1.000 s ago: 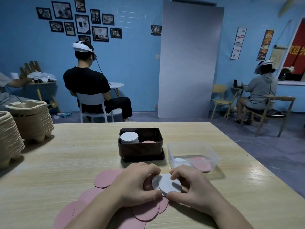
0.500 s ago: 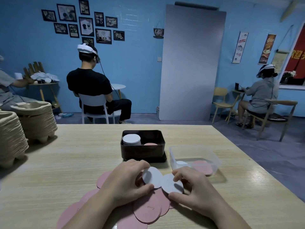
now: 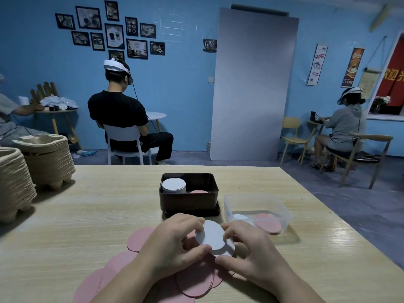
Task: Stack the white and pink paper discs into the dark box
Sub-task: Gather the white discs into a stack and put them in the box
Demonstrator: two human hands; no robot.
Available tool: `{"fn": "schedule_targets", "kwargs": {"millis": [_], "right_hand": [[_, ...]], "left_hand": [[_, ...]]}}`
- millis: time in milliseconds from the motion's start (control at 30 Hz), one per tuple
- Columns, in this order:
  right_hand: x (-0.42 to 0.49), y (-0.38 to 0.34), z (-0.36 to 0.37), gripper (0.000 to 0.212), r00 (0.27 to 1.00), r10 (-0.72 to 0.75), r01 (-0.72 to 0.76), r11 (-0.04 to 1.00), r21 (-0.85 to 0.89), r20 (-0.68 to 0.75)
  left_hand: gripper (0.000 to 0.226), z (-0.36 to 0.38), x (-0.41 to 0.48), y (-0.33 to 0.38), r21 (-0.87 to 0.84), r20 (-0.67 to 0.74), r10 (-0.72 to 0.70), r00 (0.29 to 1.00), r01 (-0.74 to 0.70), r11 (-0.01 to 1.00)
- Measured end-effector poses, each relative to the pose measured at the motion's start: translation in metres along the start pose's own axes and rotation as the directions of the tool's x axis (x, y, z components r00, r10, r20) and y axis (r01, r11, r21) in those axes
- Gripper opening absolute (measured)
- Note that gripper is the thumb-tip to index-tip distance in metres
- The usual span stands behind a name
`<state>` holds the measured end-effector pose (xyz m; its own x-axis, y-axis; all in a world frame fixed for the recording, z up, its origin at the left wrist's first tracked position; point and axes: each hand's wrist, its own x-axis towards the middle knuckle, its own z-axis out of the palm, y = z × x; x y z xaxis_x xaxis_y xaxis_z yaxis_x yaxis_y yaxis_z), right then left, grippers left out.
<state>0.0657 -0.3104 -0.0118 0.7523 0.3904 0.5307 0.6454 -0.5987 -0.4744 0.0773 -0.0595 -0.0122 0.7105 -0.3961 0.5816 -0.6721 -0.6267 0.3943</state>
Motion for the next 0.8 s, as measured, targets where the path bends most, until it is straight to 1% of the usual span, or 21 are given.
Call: {"fn": "schedule_targets", "kwargs": {"millis": [167, 267, 367, 500, 667, 800], "right_hand": [[0.001, -0.002, 0.004, 0.040, 0.999, -0.041, 0.041, 0.999, -0.001, -0.027], [0.001, -0.004, 0.005, 0.041, 0.998, -0.057, 0.057, 0.998, -0.008, -0.015], [0.000, -0.003, 0.003, 0.041, 0.999, -0.037, 0.037, 0.999, 0.009, -0.004], [-0.001, -0.002, 0.001, 0.044, 0.999, 0.005, -0.003, 0.998, 0.057, -0.046], [-0.002, -0.002, 0.001, 0.045, 0.999, 0.012, -0.010, 0.998, 0.069, -0.037], [-0.001, 0.000, 0.002, 0.040, 1.000, 0.025, -0.025, 0.998, 0.058, -0.015]], "left_hand": [[0.028, 0.002, 0.001, 0.004, -0.004, -0.009, 0.047, 0.999, -0.047, 0.999], [0.028, 0.003, 0.001, 0.006, -0.009, 0.015, 0.081, 0.997, -0.081, 0.997], [0.030, 0.003, 0.000, 0.004, -0.039, 0.056, 0.079, 0.995, -0.077, 0.996], [0.038, 0.000, -0.001, -0.001, -0.112, 0.094, 0.057, 0.994, -0.047, 0.993], [0.020, 0.004, -0.001, -0.003, -0.115, 0.098, 0.066, 0.993, -0.055, 0.992], [0.018, 0.007, -0.002, -0.004, -0.107, 0.084, 0.084, 0.993, -0.075, 0.991]]}}
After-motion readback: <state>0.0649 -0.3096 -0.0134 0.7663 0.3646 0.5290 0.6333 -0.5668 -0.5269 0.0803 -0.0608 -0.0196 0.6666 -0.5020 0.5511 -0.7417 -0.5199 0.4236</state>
